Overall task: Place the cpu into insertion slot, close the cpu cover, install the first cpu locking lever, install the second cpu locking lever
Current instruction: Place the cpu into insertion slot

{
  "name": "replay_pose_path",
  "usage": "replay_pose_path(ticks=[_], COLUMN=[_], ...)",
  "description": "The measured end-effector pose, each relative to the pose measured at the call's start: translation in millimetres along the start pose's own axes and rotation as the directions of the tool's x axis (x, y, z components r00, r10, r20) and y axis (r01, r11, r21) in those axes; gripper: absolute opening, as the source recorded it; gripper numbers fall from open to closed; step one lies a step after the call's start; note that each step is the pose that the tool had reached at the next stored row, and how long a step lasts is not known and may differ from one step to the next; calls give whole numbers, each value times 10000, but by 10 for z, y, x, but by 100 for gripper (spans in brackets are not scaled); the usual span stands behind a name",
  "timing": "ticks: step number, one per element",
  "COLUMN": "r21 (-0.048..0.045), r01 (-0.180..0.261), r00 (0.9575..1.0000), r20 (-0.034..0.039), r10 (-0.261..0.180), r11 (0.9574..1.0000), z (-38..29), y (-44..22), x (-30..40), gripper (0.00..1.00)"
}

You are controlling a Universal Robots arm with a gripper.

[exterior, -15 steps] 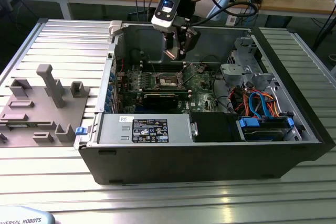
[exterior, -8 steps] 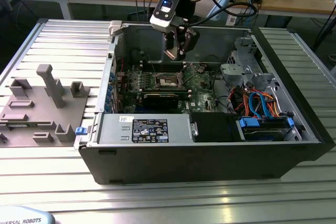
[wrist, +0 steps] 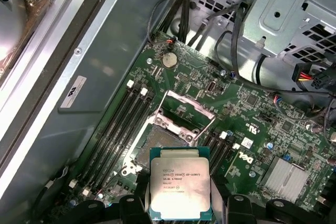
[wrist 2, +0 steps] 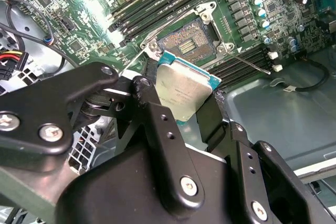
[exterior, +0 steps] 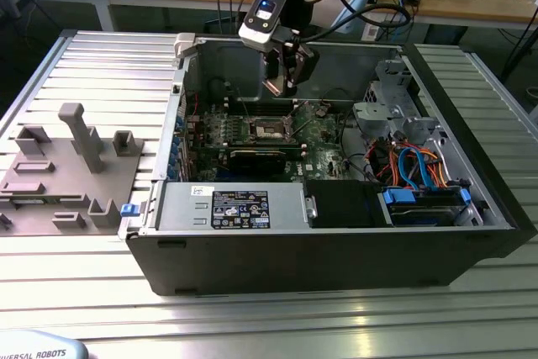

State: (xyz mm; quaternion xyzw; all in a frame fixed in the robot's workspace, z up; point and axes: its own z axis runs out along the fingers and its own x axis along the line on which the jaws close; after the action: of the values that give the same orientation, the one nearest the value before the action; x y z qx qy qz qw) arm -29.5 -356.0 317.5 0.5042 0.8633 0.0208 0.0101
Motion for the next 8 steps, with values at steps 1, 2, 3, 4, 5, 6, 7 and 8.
replay_pose_path(ticks=[1,2,3,4,5,6,7,8], r21=[0,0,0,0,0,0,0,0], r01=[-36,-67,-93,-125,-149,-206,-241,-265], r00=[10000,10000,10000,9999,9999,9998,9997,9996], r20=[2,4,4,6,7,10,12,13], r10=[36,67,93,125,149,206,241,265], r11=[10000,10000,10000,9999,9999,9998,9997,9996], z=[0,0,0,0,0,0,0,0], y=[0,0,0,0,0,0,0,-1], x=[0,0,0,0,0,-1,-1,-1], gripper=[54,54,54,54,54,54,54,54])
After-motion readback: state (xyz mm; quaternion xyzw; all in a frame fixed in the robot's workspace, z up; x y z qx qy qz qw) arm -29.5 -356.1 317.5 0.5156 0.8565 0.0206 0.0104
